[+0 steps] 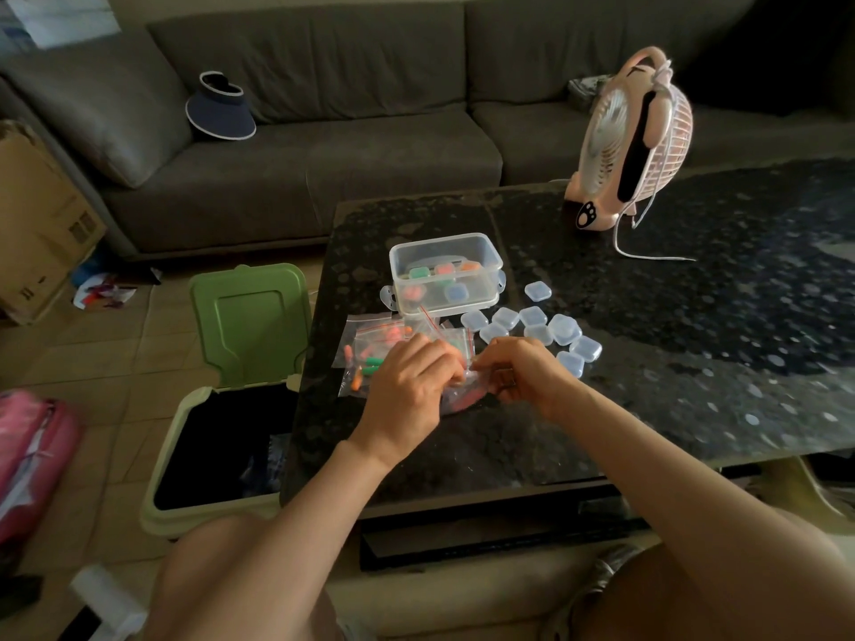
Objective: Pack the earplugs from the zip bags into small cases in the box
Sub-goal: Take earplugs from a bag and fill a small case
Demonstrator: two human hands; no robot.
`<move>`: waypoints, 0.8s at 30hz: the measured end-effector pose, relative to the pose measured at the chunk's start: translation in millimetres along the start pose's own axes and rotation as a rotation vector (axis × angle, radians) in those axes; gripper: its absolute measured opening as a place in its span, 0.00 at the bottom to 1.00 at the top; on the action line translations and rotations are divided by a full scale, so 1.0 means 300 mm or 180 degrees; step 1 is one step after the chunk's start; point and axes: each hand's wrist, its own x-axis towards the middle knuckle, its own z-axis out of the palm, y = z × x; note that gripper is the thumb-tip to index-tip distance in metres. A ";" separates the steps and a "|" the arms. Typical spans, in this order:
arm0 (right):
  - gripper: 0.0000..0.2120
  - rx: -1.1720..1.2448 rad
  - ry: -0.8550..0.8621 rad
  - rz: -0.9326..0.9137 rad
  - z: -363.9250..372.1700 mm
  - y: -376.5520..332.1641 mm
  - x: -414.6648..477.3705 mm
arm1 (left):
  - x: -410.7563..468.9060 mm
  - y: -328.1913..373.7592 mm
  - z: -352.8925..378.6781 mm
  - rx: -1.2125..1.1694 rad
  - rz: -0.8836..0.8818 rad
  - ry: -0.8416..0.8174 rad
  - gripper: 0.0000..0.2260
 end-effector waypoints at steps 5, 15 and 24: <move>0.10 -0.0657 -0.0075 -0.0311 0.007 0.011 -0.004 | -0.020 0.017 0.006 -0.0508 0.0035 -0.0652 0.05; 0.14 -0.1395 -0.0332 -0.0568 -0.060 0.023 -0.018 | -0.036 -0.030 0.053 -0.1880 -0.2340 -0.0468 0.03; 0.14 -0.1174 -0.0545 -0.0746 -0.180 0.058 -0.062 | -0.015 -0.015 0.098 -0.2063 -0.3114 -0.0588 0.04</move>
